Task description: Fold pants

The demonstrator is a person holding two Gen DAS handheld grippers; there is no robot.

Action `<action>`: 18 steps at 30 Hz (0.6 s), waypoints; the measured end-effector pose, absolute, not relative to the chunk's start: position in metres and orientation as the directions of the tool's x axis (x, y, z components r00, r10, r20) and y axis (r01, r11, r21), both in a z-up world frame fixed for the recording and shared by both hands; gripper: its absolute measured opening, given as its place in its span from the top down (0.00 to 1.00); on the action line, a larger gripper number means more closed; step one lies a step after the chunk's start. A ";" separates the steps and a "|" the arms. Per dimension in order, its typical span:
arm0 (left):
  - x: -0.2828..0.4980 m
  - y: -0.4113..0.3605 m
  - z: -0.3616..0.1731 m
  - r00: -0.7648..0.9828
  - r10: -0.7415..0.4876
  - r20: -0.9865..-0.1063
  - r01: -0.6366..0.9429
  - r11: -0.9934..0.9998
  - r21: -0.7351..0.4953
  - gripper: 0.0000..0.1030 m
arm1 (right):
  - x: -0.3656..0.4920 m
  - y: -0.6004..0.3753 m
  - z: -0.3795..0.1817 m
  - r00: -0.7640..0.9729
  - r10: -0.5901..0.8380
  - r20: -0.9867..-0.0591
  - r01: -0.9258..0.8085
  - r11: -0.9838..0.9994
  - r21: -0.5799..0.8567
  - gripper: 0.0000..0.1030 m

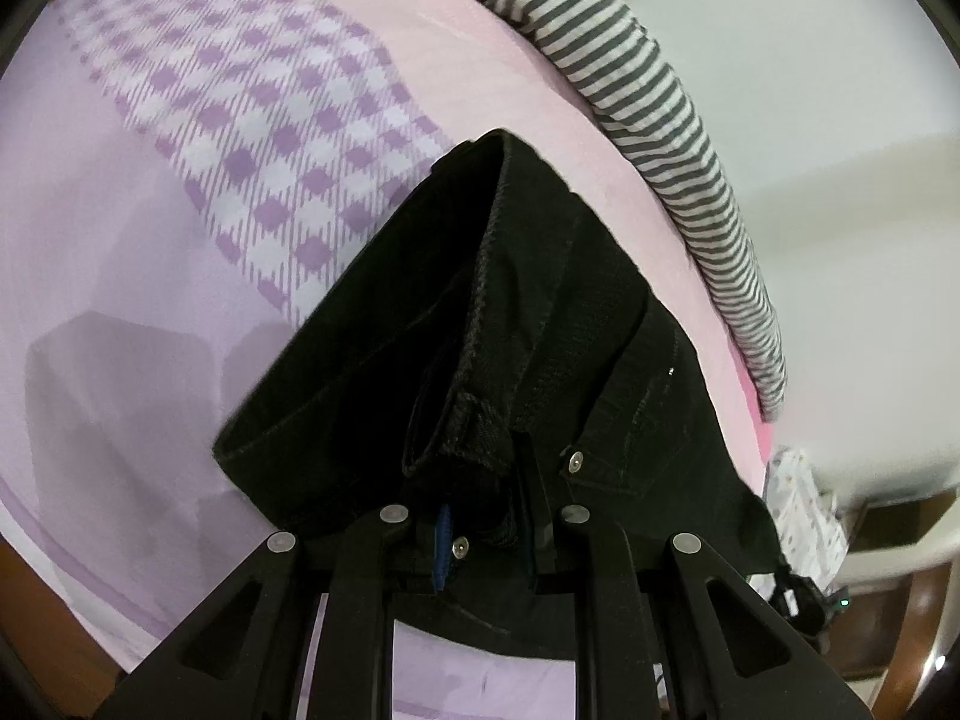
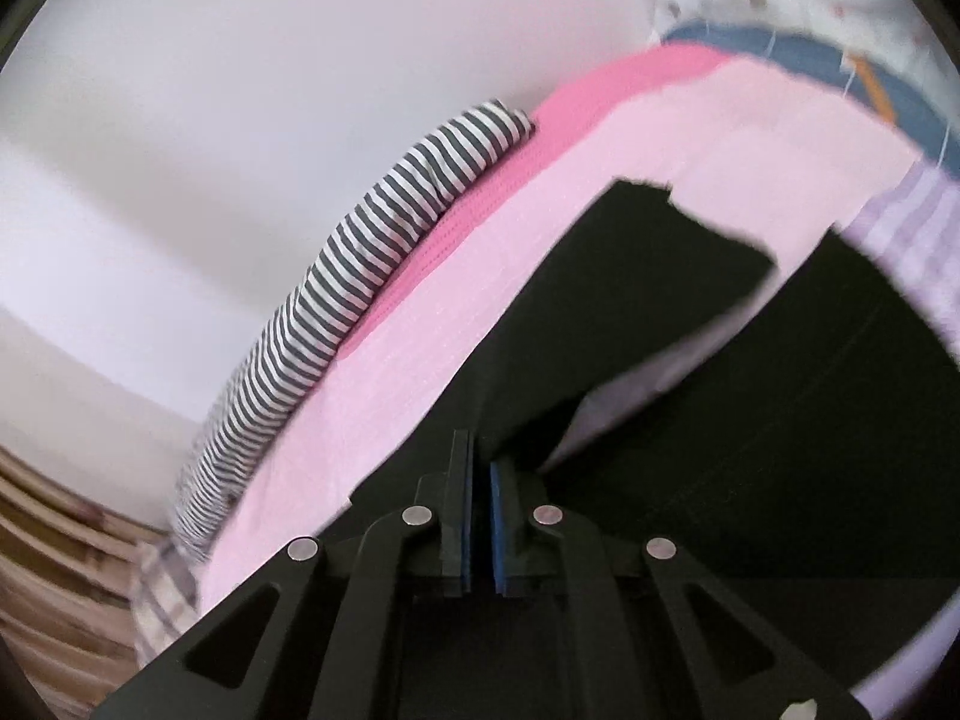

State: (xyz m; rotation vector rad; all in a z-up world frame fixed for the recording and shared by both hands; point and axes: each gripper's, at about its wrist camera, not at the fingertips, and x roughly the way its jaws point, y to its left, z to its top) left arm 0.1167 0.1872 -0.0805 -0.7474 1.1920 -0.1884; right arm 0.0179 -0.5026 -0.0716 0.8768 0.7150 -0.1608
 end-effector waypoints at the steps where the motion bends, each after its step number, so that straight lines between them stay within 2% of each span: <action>1: 0.118 0.188 -0.078 0.379 -0.507 -0.775 -0.230 0.759 -0.609 0.83 | 0.010 -0.500 -0.068 0.756 0.142 -0.639 0.413 0.653 0.635 0.95; 10: 0.118 0.194 -0.063 0.318 -0.468 -0.824 -0.095 0.849 -0.519 0.83 | -0.065 -0.474 -0.077 0.678 0.116 -0.726 0.495 0.657 0.568 0.95; 18: 0.107 0.197 -0.075 0.278 -0.413 -0.867 -0.035 0.898 -0.439 0.83 | -0.077 -0.462 -0.110 0.584 0.133 -0.801 0.560 0.648 0.515 0.95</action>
